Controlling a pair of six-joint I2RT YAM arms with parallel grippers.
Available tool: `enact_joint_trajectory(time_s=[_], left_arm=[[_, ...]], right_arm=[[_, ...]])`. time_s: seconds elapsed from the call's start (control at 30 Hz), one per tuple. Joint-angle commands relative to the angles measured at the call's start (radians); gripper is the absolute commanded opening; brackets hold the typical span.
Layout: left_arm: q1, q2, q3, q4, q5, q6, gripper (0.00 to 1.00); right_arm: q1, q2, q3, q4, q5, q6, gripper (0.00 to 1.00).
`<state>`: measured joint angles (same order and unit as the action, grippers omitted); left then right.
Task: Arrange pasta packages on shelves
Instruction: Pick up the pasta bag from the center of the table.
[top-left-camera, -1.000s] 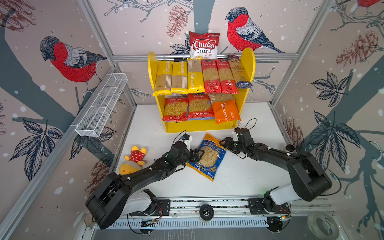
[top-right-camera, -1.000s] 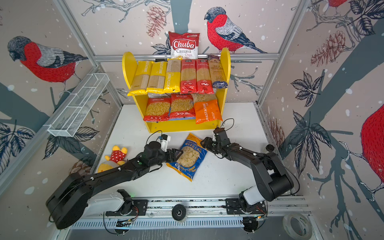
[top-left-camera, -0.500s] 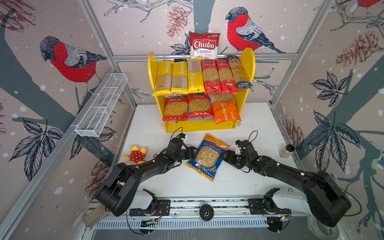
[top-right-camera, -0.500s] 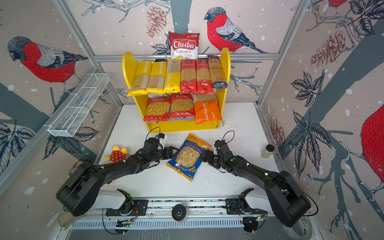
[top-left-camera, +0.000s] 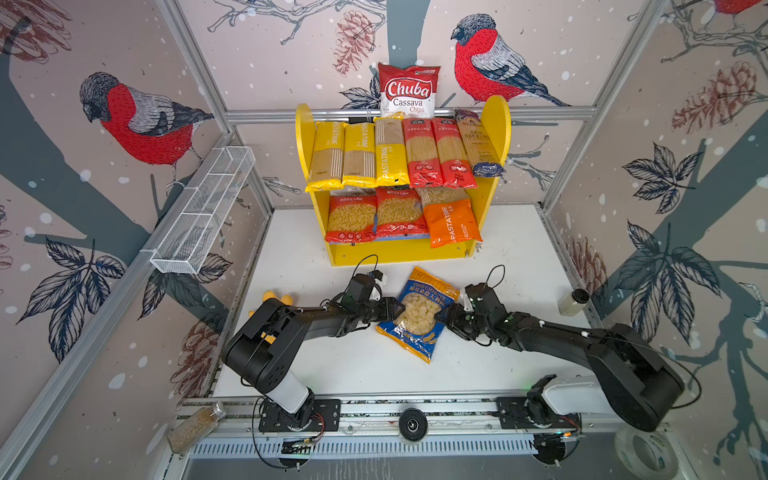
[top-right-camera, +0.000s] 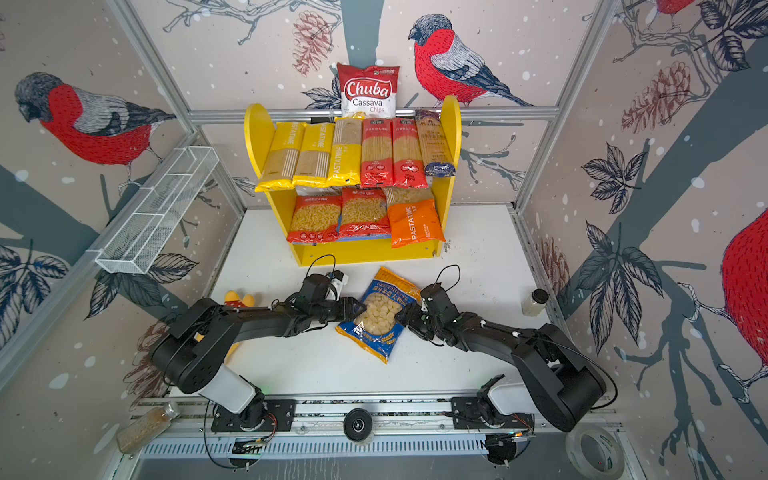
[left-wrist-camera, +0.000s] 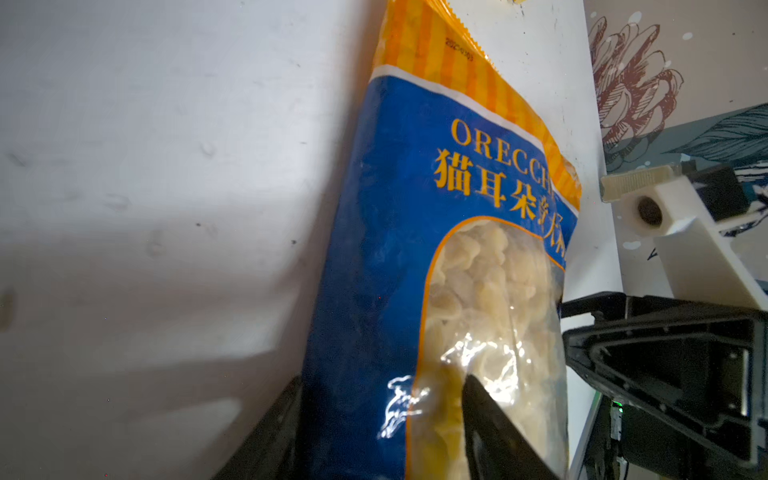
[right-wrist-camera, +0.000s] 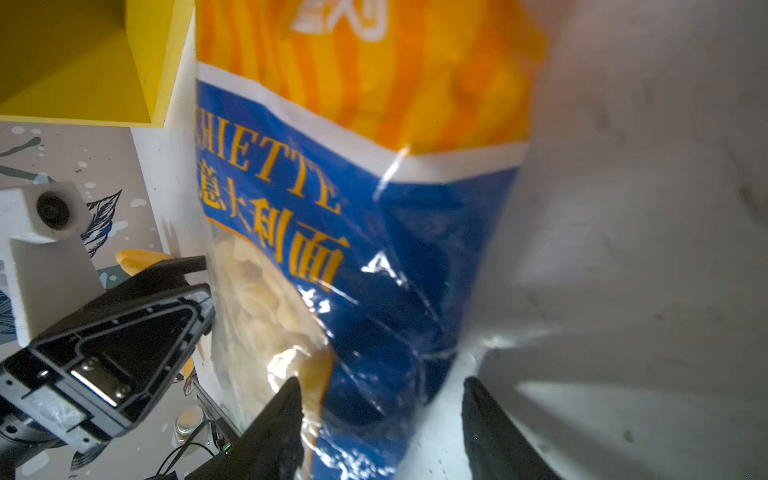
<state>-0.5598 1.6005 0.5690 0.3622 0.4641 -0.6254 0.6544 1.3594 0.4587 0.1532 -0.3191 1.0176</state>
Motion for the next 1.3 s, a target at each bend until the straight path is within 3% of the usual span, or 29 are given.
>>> enact_joint_trajectory(time_s=[0.0,0.4,0.6,0.73,1.0,1.27], left_arm=[[-0.011,0.009,-0.007,0.057,0.055,0.003,0.52],[-0.048,-0.006,-0.070,0.194,0.102,-0.092,0.12],[-0.049,-0.016,-0.099,0.279,0.118,-0.143,0.00],[-0.048,-0.069,-0.104,0.261,0.091,-0.124,0.00],[-0.063,-0.218,-0.204,0.282,-0.019,-0.053,0.00],[-0.029,-0.321,-0.177,0.219,-0.136,0.011,0.00]], right_arm=[[-0.008,0.017,0.011,0.032,-0.002,-0.028,0.56],[-0.047,0.008,0.054,0.039,-0.031,-0.145,0.27],[-0.063,0.003,0.069,0.030,-0.051,-0.190,0.16],[-0.072,-0.009,0.059,0.056,-0.066,-0.196,0.08],[-0.074,-0.101,0.033,0.224,-0.089,-0.221,0.03],[-0.124,-0.038,0.061,0.396,-0.129,-0.191,0.00]])
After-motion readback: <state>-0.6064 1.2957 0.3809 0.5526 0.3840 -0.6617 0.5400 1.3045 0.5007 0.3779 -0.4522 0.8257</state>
